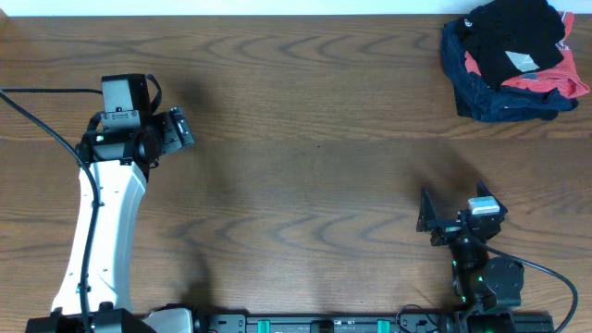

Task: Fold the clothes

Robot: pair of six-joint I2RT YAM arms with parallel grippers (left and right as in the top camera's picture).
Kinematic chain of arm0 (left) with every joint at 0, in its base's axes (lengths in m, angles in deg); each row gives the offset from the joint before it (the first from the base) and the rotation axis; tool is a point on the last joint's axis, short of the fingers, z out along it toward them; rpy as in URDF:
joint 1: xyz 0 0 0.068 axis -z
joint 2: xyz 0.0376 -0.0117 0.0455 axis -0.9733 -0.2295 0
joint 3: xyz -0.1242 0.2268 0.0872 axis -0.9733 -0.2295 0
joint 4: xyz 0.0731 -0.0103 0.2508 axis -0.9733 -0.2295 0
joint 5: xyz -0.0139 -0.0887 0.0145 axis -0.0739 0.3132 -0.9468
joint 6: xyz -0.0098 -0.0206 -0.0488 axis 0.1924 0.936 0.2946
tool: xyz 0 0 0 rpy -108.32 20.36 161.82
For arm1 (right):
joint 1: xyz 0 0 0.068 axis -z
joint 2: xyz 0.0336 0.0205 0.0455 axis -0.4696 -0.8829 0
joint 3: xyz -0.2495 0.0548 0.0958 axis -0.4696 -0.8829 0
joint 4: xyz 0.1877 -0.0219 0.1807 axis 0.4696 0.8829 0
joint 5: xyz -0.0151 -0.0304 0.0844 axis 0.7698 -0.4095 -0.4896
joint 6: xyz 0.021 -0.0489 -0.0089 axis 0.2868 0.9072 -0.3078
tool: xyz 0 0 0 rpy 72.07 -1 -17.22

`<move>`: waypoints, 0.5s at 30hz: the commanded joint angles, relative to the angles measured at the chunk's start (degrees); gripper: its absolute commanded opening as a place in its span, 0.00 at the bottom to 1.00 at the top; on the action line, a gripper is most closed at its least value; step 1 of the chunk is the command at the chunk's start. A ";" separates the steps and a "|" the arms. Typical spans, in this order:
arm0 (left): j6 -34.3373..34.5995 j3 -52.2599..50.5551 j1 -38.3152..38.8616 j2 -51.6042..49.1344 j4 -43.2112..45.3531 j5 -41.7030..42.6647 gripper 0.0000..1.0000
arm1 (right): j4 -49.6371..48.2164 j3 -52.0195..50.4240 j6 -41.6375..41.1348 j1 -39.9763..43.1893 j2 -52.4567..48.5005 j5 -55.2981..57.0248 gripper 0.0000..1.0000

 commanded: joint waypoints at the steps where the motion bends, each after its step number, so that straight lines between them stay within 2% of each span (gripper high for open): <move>1: 0.72 0.66 -0.24 -0.33 0.02 -0.11 0.98 | 0.28 -0.09 0.46 0.33 0.55 0.57 0.99; 10: 0.74 0.57 -0.24 1.90 -0.81 -1.27 0.98 | 0.28 -0.09 0.46 0.33 0.55 0.59 0.99; 15: -1.42 -2.19 -0.07 9.35 3.02 6.45 0.98 | 0.28 -0.09 0.46 0.33 0.55 0.59 0.99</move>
